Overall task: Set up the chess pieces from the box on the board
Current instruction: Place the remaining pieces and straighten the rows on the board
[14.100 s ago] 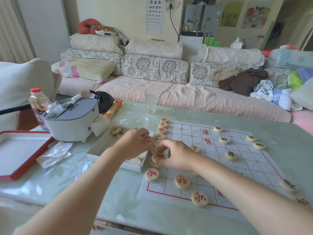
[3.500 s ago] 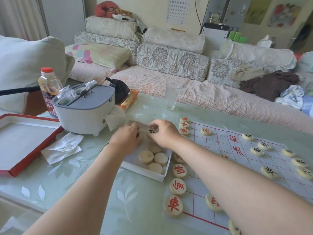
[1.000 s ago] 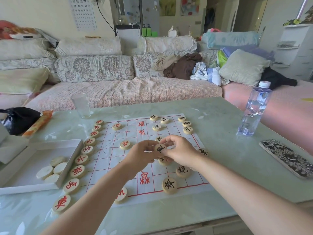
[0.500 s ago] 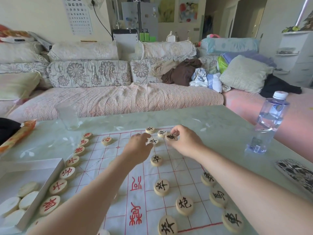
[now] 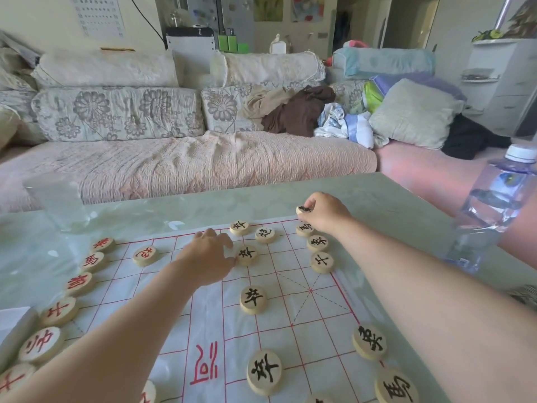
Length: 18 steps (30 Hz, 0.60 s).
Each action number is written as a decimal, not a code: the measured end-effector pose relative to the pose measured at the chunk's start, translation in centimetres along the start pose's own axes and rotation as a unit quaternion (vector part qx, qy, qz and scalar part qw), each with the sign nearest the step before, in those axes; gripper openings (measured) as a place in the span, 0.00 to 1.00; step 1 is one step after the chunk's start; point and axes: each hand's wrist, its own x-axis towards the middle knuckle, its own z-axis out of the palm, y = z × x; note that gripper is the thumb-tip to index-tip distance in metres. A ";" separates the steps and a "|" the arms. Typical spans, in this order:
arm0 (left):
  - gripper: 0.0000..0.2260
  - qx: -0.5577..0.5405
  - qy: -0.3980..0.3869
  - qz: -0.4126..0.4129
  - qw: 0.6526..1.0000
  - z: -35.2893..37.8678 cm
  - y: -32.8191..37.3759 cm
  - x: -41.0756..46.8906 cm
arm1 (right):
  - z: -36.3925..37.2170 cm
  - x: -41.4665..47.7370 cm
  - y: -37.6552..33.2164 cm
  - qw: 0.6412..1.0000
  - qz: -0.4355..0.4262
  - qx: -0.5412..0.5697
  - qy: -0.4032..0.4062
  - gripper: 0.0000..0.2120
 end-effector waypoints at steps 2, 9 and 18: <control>0.16 -0.001 0.005 0.003 1.000 0.2 -0.2 0.1 | 0.8 0.5 -0.2 1.000 0.000 -0.004 -0.007 0.08; 0.16 -0.003 0.005 0.013 1.000 0.3 -0.6 0.2 | 1.6 0.9 -1.1 0.996 -0.014 -0.084 -0.024 0.12; 0.15 -0.073 0.020 0.009 0.997 -2.2 -0.9 -2.3 | -0.1 -3.2 -6.6 0.992 -0.099 -0.065 -0.035 0.07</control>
